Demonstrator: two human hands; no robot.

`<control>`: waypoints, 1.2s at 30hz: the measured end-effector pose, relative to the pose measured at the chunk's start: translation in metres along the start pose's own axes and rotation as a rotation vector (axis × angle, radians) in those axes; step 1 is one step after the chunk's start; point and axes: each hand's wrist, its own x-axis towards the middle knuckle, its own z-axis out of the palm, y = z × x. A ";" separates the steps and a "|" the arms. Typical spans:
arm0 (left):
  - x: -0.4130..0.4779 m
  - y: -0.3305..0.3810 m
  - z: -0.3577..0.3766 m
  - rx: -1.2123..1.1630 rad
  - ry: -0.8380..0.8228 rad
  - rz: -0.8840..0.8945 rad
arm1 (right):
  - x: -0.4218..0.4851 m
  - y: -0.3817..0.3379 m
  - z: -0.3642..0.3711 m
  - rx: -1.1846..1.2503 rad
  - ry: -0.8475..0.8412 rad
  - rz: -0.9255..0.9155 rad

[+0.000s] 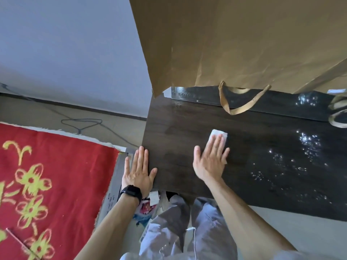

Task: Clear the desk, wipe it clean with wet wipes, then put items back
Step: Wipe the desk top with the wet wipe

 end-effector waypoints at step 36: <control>-0.003 0.126 0.000 -0.177 -0.108 0.206 | -0.092 0.104 0.001 -0.060 -0.050 -0.081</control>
